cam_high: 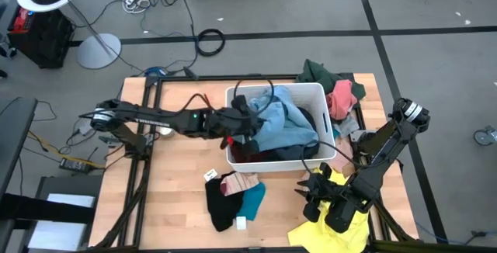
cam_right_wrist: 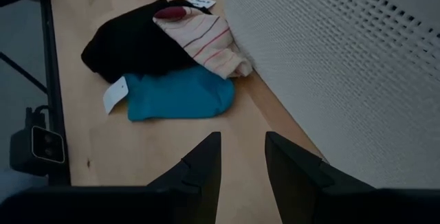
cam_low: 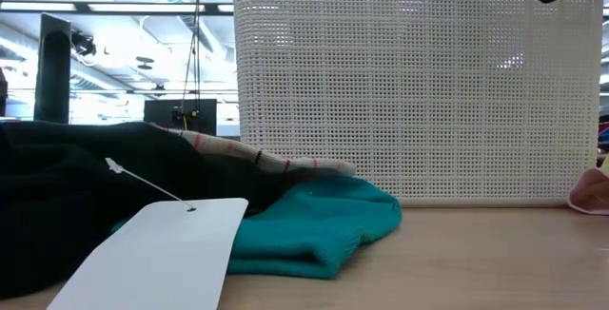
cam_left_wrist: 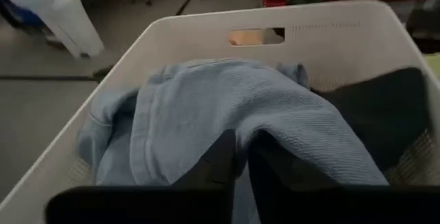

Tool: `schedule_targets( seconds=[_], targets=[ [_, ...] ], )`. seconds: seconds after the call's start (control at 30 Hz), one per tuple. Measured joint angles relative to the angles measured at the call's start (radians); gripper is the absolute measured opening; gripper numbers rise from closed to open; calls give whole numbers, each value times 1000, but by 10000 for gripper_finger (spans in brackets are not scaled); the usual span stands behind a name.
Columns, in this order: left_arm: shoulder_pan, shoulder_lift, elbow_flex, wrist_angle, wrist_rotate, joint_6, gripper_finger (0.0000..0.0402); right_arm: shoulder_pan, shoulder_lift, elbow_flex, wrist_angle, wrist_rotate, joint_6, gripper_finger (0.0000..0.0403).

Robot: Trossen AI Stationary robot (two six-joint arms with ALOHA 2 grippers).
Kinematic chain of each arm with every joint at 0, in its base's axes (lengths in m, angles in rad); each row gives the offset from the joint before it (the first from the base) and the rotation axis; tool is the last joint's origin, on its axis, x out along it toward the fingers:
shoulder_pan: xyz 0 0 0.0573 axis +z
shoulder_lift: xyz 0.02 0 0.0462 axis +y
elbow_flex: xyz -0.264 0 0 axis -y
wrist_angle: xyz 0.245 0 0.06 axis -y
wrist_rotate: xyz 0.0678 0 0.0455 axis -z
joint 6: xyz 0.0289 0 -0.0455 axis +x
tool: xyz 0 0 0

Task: Sort clothes
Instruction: Put the blue pants into the laundry bin, then move the laundry bin to the top of the table

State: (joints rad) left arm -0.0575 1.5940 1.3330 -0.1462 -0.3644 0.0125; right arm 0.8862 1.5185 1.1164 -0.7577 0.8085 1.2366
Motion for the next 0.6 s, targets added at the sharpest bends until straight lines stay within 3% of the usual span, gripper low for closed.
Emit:
schedule_targets(
  seconds=[0.27,0.43,0.6],
  targets=[
    [25,-5,127,-323,43,-55,112,2,0,0,1,-1,0,114],
    [17,-8,246,-550,44,-84,124,4,0,0,-1,-3,0,114],
    [-19,-89,235,-552,46,-126,120,10,-21,0,-3,-13,21,114]
  ],
)
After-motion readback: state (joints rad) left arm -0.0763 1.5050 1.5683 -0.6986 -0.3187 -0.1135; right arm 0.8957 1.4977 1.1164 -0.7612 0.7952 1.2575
